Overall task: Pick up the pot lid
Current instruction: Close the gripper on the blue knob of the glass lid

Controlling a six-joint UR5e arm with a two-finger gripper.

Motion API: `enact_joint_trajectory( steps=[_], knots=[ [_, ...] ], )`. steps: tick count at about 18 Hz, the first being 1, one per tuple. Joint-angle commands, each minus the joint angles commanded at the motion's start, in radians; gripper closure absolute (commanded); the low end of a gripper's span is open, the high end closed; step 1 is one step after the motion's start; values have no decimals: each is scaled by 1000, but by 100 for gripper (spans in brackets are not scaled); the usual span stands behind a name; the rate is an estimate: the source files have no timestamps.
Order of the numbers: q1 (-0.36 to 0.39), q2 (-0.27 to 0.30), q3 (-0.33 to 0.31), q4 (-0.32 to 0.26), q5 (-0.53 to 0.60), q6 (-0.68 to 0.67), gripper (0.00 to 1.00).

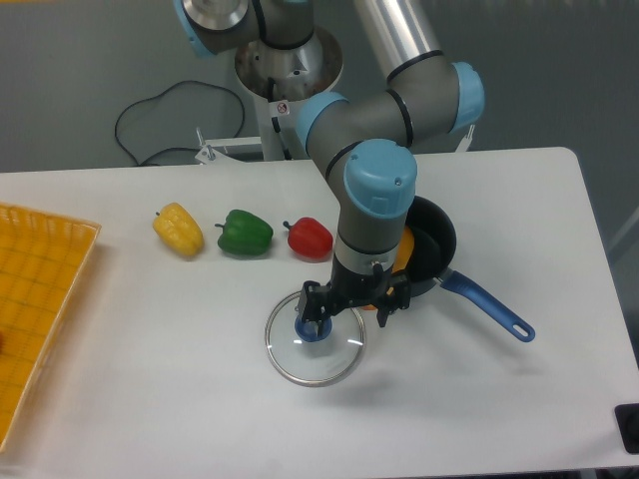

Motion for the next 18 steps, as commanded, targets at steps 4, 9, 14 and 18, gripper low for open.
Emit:
enact_joint_trajectory(
  steps=[4, 9, 14, 18],
  knots=[
    [0, -38, 38, -2, 6, 0, 0],
    [-44, -71, 37, -5, 127, 5, 0],
    [-63, -72, 16, -9, 160, 6, 0],
    [-84, -74, 3, -9, 163, 8, 0]
  ],
)
